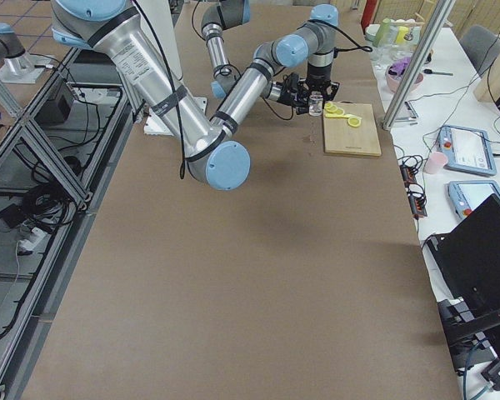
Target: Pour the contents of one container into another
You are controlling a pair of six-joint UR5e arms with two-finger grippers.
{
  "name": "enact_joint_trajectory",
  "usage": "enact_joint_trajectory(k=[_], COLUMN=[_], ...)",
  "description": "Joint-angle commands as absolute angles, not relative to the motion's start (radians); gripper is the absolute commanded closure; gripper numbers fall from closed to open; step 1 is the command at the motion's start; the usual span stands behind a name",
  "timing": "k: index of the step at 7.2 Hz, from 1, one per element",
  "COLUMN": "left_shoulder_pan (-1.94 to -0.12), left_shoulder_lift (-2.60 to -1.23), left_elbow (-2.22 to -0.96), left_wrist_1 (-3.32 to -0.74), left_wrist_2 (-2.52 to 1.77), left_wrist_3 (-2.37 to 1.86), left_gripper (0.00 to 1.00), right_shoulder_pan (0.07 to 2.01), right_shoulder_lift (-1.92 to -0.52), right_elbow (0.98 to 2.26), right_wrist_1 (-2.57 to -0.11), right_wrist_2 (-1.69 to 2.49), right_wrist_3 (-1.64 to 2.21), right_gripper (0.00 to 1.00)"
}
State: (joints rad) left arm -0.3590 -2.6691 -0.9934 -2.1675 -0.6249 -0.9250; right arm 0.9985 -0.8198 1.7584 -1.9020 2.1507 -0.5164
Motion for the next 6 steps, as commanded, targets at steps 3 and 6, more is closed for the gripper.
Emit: enact_joint_trajectory(k=[3, 6], left_shoulder_pan=[-0.360, -0.360], left_shoulder_lift=[-2.669, -2.668], left_elbow=[-0.996, -0.996], left_wrist_1=[-2.168, -2.169], left_wrist_2=[-0.627, -0.627], left_wrist_3=[-0.925, -0.925], left_gripper=[1.00, 1.00], right_shoulder_pan=[1.003, 1.002], right_shoulder_lift=[-0.631, -0.574], right_elbow=[1.540, 1.480], right_wrist_1=[-1.948, -1.999], right_wrist_2=[2.151, 2.135], right_wrist_3=[-0.574, -0.610], right_gripper=[1.00, 1.00])
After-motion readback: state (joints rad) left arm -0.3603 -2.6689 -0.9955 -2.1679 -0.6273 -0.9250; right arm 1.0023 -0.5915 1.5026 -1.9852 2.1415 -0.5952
